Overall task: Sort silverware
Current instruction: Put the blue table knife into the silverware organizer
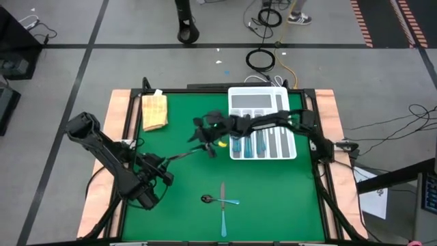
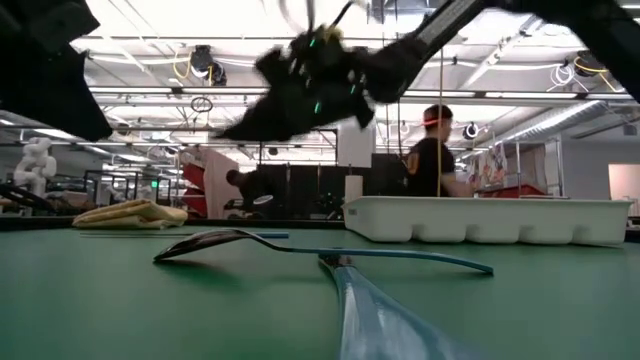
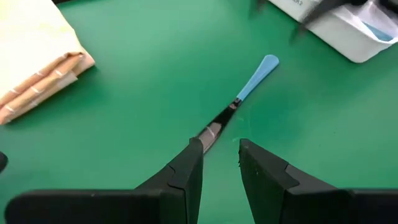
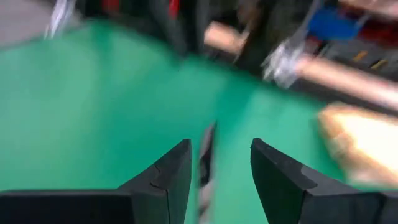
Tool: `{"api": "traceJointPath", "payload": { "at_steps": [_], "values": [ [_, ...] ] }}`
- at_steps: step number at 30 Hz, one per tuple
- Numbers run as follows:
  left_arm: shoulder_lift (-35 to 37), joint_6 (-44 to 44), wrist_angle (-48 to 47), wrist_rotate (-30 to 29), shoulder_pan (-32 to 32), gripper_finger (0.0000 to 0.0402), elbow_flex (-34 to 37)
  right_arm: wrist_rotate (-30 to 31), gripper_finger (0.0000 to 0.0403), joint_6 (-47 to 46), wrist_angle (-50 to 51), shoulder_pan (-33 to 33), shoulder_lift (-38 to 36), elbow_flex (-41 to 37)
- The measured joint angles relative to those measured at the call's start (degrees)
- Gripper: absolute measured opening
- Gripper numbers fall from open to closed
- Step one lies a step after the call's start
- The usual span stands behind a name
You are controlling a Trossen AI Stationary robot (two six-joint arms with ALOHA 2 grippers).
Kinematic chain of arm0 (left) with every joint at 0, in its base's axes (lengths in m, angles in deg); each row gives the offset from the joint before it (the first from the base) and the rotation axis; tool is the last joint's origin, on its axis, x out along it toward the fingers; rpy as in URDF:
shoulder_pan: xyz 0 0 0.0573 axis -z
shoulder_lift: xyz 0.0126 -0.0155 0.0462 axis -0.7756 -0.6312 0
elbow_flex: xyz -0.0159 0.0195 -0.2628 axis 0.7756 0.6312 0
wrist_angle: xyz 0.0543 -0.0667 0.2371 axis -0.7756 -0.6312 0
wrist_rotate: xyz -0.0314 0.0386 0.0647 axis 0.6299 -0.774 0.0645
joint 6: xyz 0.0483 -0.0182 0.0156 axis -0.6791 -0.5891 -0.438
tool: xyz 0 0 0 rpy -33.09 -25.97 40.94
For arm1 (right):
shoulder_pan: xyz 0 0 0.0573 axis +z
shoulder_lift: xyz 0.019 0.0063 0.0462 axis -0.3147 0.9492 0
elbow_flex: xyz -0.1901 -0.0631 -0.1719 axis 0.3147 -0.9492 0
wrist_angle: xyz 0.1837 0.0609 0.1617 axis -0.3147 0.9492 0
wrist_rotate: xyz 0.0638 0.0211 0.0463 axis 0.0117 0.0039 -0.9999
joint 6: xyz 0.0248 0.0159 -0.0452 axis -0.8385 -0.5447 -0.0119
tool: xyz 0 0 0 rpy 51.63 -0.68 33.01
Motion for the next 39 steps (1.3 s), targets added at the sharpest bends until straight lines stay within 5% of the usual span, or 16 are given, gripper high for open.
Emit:
{"api": "traceJointPath", "payload": {
  "at_steps": [14,25,39],
  "values": [
    [-5.9,0.4,2.3,0.5,-0.1,0.0109,0.0,-3.9,0.0153,-3.9,-4.7,0.5,11.5,2.2],
    [-6.1,0.5,2.5,0.3,-0.1,0.0109,0.0,-1.4,0.0154,-11.5,-10.3,-0.4,19.8,2.5],
    [-6.1,0.5,2.5,0.3,-0.1,0.0109,0.0,1.8,0.0171,-12.7,-12.5,-0.8,13.4,1.8]
  ]
}}
